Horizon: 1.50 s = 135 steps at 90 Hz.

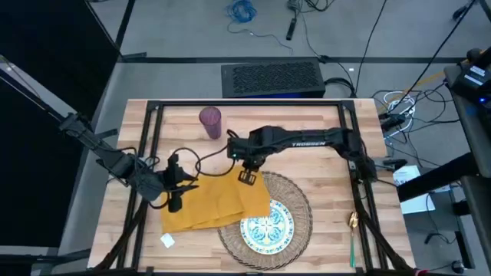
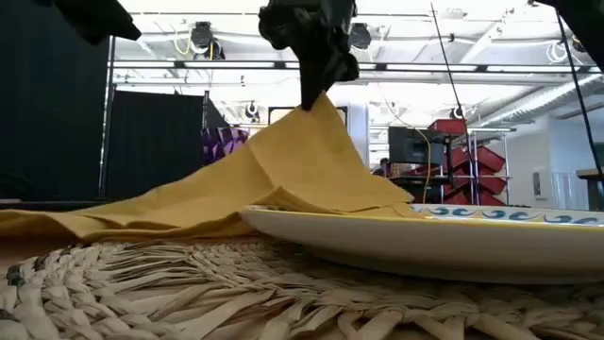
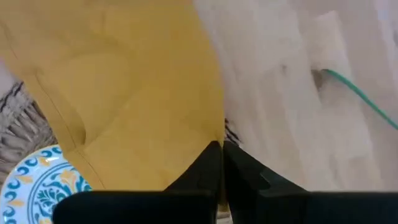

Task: Set table place
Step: Fold the yellow table napkin

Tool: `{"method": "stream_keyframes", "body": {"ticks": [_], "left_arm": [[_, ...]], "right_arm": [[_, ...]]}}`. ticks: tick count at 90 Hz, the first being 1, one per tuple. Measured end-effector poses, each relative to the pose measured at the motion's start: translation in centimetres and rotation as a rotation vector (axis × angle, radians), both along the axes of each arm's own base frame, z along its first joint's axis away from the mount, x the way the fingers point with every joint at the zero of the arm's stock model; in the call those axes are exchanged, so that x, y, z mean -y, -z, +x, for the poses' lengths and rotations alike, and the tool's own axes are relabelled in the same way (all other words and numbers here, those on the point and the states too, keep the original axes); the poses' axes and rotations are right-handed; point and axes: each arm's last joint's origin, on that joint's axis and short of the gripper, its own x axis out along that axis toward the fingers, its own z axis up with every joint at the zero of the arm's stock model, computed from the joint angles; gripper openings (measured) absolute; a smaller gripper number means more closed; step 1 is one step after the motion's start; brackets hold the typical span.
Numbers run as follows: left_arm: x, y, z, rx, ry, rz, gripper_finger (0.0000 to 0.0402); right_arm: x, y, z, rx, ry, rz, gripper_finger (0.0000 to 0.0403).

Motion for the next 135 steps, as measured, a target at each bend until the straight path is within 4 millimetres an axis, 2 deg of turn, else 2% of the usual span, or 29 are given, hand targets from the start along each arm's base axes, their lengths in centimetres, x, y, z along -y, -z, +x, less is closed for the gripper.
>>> {"method": "stream_keyframes", "body": {"ticks": [19,30,46,58,71,87,96,103,115,124,135], "left_arm": [[0.0,0.0,0.0,0.000,0.001,0.000,0.0093],[0.0,0.0,0.0,0.000,0.000,0.000,0.0093],[0.4,0.2,0.4,0.010,-0.002,-0.043,0.0093],[1.5,1.2,1.7,0.036,0.075,-0.074,0.0093],[2.9,2.9,3.6,0.014,0.086,-0.056,0.0093],[4.8,4.9,6.3,0.045,0.116,-0.065,0.0093],[5.1,6.1,7.2,0.019,0.107,-0.069,0.0093],[5.2,6.6,8.0,0.022,0.097,-0.103,0.0093],[4.4,6.7,9.5,0.066,0.068,-0.143,0.0093],[3.3,7.0,10.6,0.061,0.037,-0.158,0.0093],[2.9,7.5,10.9,0.029,0.043,-0.161,0.0093]], "right_arm": [[-0.4,0.2,-0.5,-0.060,-0.011,-0.125,0.0098],[0.1,0.3,-1.5,-0.166,0.009,-0.206,0.0147],[0.5,0.4,-2.6,-0.272,0.087,-0.208,0.0182],[-2.0,-0.4,-3.0,-0.243,0.020,-0.197,0.0182],[-4.4,-1.8,-4.0,-0.200,0.018,-0.262,0.0171],[-7.8,-3.4,-5.7,-0.127,0.038,-0.300,0.0162],[-10.0,-3.5,-7.1,-0.091,0.045,-0.349,0.0160],[-11.9,-2.8,-8.4,-0.055,0.057,-0.362,0.0160],[-14.6,-0.1,-9.9,0.070,0.077,-0.297,0.0160],[-15.7,3.0,-9.5,0.232,0.089,-0.204,0.0160],[-15.9,6.4,-8.4,0.388,0.105,-0.117,0.0160]]}}
